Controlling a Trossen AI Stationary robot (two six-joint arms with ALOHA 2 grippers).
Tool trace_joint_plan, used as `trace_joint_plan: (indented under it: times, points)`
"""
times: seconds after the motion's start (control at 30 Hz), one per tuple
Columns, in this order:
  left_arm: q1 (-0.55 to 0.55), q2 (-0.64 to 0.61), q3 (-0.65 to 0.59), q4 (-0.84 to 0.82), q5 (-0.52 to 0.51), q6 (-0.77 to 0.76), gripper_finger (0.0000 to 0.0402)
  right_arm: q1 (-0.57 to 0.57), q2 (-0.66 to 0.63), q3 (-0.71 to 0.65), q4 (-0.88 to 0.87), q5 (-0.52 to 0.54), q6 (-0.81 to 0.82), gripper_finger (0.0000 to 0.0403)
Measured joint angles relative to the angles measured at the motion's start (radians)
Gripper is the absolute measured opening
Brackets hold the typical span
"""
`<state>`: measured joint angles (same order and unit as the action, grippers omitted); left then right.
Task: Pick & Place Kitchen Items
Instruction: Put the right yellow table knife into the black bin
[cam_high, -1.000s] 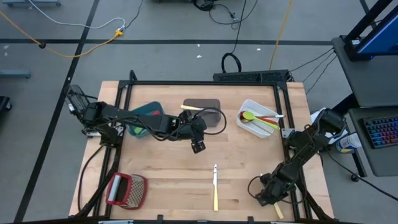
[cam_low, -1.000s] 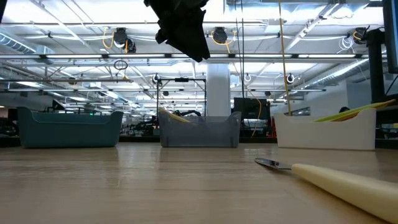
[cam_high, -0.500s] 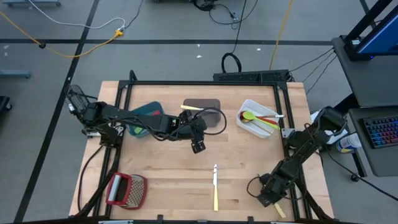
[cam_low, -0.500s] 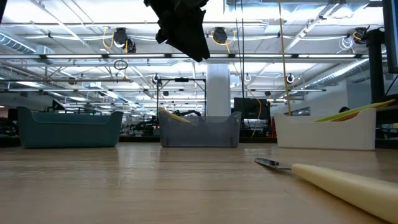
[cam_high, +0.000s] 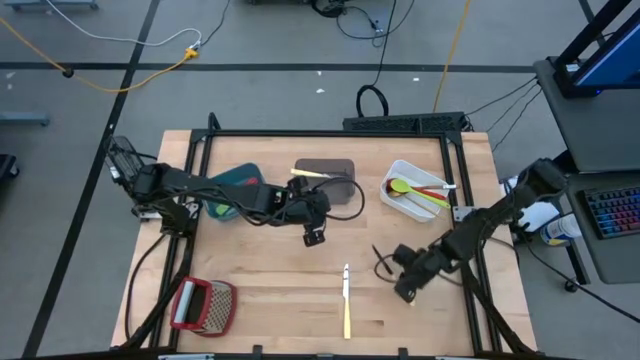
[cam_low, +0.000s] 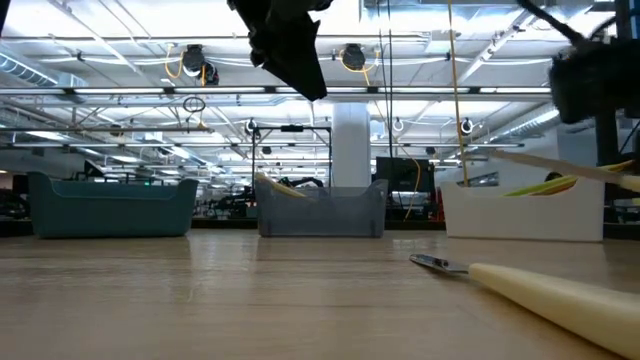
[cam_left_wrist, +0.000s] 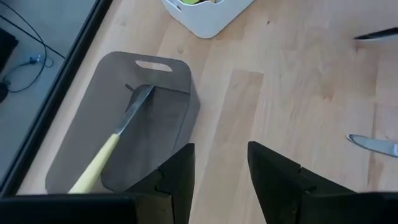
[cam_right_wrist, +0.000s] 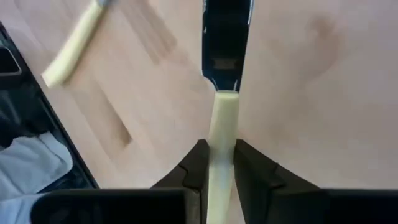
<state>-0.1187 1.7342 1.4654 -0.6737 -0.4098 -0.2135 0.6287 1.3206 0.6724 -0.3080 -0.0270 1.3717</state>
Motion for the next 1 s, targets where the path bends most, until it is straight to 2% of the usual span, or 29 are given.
trace_joint_plan:
  times: [0.17, 0.33, 0.43, 0.6, 0.67, 0.8, 0.9, 1.0]
  points:
    - [0.000, -0.029, 0.000, -0.069, 0.004, -0.023, 0.0152, -0.115, -0.050, 0.000, -0.009, -0.007, -0.185, 0.0046]
    - [0.000, -0.120, 0.000, -0.125, 0.001, -0.060, 0.0152, -0.247, -0.053, 0.057, -0.076, -0.022, -0.420, 0.0046]
    - [0.001, -0.176, 0.000, -0.149, -0.015, -0.071, 0.0152, -0.321, -0.038, 0.156, -0.174, -0.018, -0.571, 0.0047]
    - [0.004, -0.248, -0.023, -0.168, -0.046, -0.057, 0.0152, -0.408, 0.007, 0.389, -0.404, 0.095, -0.856, 0.0047]
    - [0.015, -0.274, -0.077, -0.145, -0.035, -0.053, 0.0152, -0.444, 0.046, 0.480, -0.485, 0.138, -0.952, 0.0047]
    - [0.054, -0.337, -0.219, -0.038, 0.053, -0.055, 0.0152, -0.519, 0.154, 0.635, -0.588, 0.189, -1.142, 0.0047]
    - [0.079, -0.388, -0.303, 0.024, 0.089, -0.084, 0.0152, -0.586, 0.239, 0.713, -0.607, 0.188, -1.279, 0.0047]
    - [0.102, -0.422, -0.338, 0.047, 0.093, -0.088, 0.0152, -0.659, 0.322, 0.784, -0.627, 0.188, -1.409, 0.0047]
